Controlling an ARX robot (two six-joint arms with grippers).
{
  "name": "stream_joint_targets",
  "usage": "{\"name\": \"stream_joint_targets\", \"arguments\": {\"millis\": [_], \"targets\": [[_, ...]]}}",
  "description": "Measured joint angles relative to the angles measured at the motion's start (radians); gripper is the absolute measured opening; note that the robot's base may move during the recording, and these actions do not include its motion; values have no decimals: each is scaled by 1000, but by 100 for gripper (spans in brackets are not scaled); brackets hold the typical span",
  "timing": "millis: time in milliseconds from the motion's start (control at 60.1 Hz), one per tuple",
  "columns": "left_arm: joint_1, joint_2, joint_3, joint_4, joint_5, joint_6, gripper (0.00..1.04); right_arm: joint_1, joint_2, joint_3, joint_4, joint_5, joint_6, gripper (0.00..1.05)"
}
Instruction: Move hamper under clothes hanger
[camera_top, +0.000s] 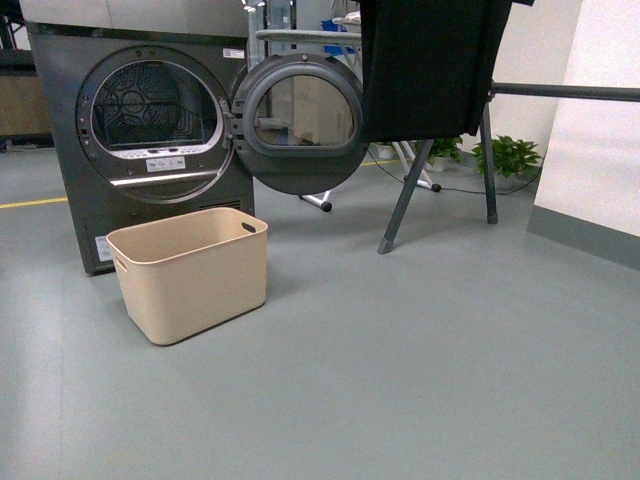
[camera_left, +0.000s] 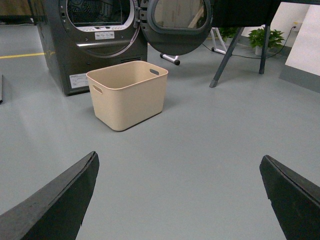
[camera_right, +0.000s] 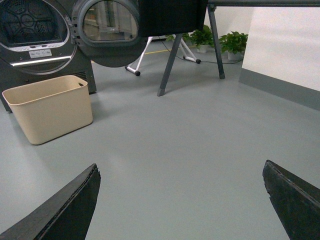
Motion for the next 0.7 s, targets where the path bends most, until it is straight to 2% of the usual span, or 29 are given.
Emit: {"name": "stream_joint_targets", "arguments": {"millis": [699], "targets": [[0,0,0,0,0,0,98,0,0,0,0,0,0,97]]}}
